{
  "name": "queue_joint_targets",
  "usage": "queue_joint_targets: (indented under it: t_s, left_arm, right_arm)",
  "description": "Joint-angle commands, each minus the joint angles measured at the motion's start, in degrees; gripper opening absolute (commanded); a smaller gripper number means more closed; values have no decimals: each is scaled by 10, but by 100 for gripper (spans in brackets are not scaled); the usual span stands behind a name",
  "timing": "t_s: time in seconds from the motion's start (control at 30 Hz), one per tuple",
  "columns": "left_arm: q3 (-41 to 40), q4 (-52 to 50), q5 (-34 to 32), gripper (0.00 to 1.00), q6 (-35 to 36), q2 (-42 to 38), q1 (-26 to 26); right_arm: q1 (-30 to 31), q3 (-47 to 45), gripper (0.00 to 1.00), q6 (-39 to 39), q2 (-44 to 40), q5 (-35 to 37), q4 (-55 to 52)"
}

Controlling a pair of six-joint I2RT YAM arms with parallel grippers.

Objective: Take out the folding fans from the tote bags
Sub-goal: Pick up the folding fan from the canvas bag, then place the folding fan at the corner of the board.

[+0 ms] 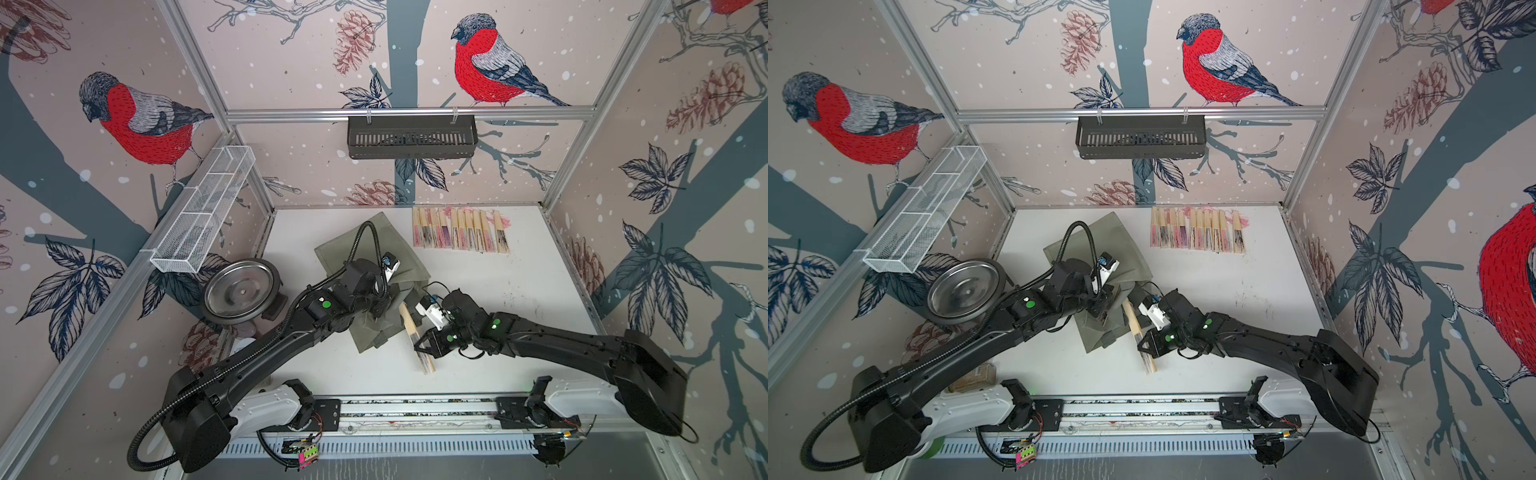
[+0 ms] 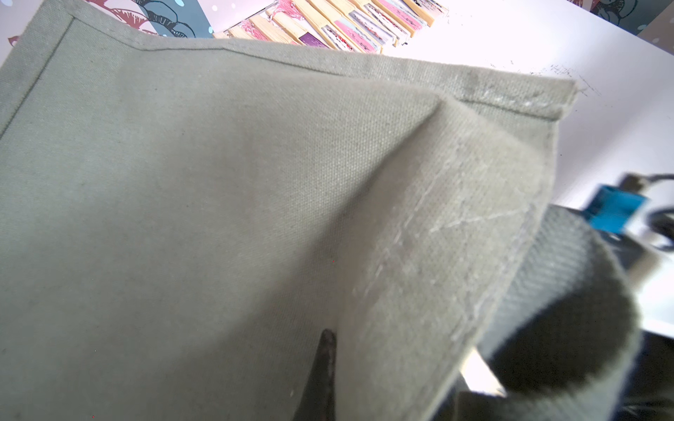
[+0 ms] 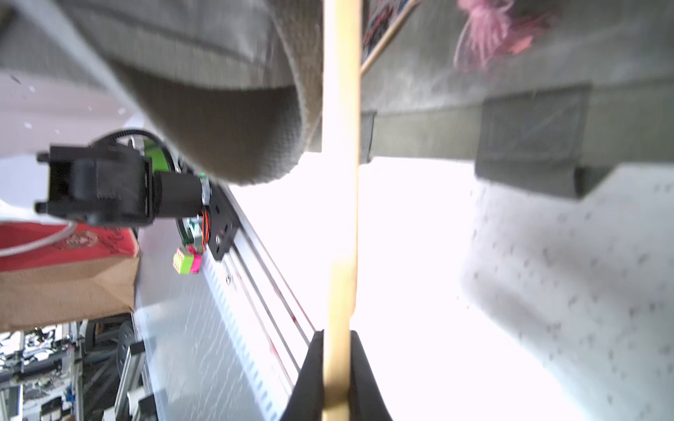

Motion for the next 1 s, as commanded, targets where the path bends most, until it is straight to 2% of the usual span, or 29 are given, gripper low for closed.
queue_joint_targets:
  t_s: [0.0, 0.2, 0.53, 0.77, 0.83, 0.97]
  left_arm:
    - [4, 8, -7, 0, 1, -3, 0]
    - [4, 8, -12, 0, 0, -4, 0]
    - [5, 5, -10, 0, 0, -2, 0]
    - [4, 7, -10, 0, -1, -6, 0]
    - [5, 7, -7, 0, -1, -4, 0]
    - [6, 5, -3, 0, -1, -1, 0]
  right_arm:
    - [19, -6, 12, -9, -33, 23, -82]
    - [42, -3, 12, -1, -86, 49, -170]
    - [42, 38, 11, -3, -242, 88, -277]
    - [31, 98, 10, -25, -345, 183, -330]
    - [21, 128, 9, -35, -357, 232, -327]
    - [-23, 187, 8, -75, -334, 272, -291]
